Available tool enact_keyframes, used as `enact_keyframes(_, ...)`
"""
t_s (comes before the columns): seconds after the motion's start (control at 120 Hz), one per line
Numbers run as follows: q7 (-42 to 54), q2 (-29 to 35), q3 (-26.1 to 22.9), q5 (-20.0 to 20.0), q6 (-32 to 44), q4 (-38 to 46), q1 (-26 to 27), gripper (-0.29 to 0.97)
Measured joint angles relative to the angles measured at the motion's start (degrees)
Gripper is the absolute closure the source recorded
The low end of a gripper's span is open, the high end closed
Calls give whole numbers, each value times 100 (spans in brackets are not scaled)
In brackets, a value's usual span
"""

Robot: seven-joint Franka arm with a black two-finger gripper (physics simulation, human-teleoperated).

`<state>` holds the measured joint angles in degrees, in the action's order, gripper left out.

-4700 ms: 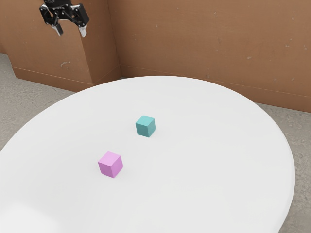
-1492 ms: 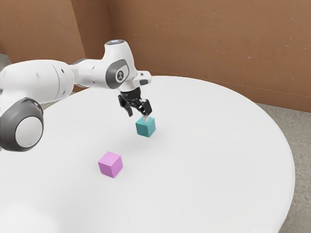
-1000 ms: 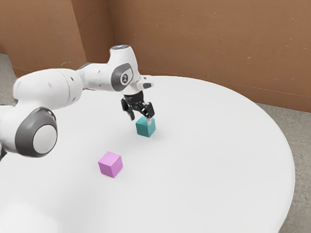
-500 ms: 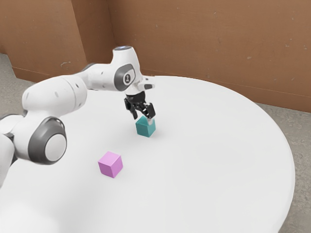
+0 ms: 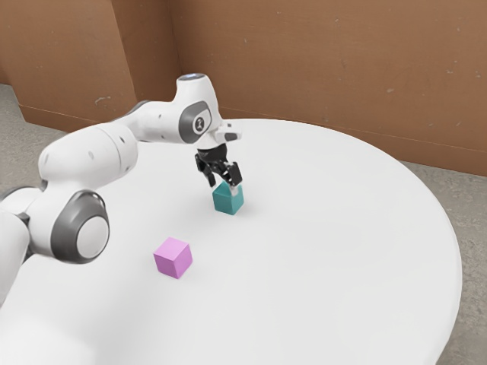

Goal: Pick up the blue block with one arm, and put the blue block on the pink block with one arm

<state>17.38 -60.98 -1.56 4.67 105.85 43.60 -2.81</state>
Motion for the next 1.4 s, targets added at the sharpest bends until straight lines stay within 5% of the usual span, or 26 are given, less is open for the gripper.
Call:
enact_keyframes(0.367,97,-466,-31,-26,84,-606,0,2)
enact_keyframes(1.4,-339,-634,-160,-34,37,-613,-76,2)
